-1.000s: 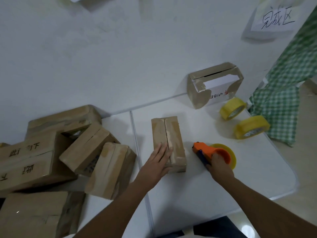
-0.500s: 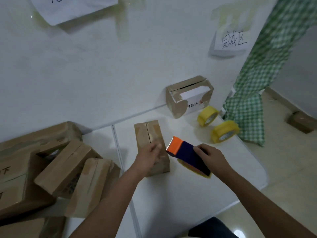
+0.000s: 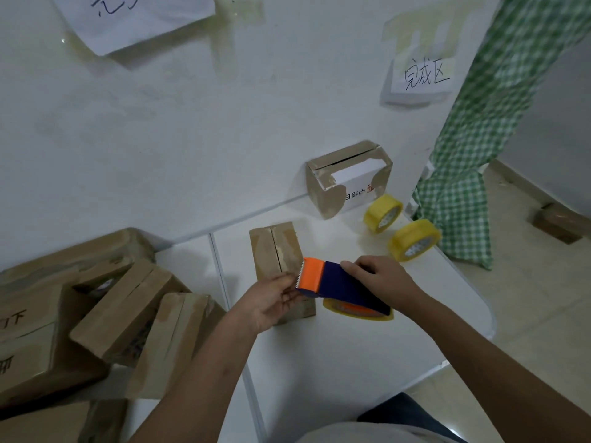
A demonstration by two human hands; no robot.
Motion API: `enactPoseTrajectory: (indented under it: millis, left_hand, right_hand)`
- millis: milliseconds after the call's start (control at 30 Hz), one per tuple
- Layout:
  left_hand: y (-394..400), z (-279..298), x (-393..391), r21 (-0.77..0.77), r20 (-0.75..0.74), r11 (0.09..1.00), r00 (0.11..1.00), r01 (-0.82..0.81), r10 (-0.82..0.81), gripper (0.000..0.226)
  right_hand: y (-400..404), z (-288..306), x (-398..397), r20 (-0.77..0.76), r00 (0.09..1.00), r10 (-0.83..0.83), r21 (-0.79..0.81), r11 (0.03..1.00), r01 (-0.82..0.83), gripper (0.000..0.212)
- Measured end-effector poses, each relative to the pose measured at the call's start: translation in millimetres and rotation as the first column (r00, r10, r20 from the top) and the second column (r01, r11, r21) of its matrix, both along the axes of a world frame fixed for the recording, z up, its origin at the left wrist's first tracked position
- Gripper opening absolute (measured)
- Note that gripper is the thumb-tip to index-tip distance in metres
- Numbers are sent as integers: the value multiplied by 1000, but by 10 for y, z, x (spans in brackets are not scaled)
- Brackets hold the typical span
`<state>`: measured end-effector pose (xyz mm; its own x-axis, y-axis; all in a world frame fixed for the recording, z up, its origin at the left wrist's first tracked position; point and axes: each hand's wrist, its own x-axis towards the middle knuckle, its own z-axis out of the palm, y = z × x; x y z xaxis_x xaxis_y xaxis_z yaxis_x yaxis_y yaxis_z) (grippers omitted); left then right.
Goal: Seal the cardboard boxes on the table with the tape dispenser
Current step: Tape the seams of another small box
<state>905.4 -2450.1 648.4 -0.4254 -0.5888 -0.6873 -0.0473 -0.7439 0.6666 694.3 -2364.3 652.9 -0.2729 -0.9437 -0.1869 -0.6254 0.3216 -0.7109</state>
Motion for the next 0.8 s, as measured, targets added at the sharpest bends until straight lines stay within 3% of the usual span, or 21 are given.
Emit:
enactPoseTrajectory:
  millis: [67,233,300,433,533,667,800]
  left_hand:
    - [28,-44,3,-36,39,999,999,-9,11,20]
    - [118,-138,-34,-298,319,950,948,93,8,19]
    - [128,-159,-15,-339,323,939,944,50,66,22]
    - [15,-219,190,-327,239,934,943,-147,232,18]
    - [-167,-301,607,-334,231,878,874,-342,428,13]
    - [-132,-457,848,-265,264,917,892,-298,366,14]
    - [90,-595,670,-284,333,861,798,-423,502,10]
  right_hand:
    - [-24,10,-2,-27,1000,10,5,1000,-10,46]
    - [-95,-17,82,-144,988,52,28,998,-48,54]
    - [-141,-11,94,-151,986,65,33,998,-60,56]
    - [-244,-13,58,-152,975,164,94,984,-151,51]
    - [-243,-37,-127,-196,958,208,159,971,-178,58]
    - [-216,-79,-392,-268,923,277,236,948,-215,58]
    - [-301,-138,-398,-331,909,254,235,955,-181,64]
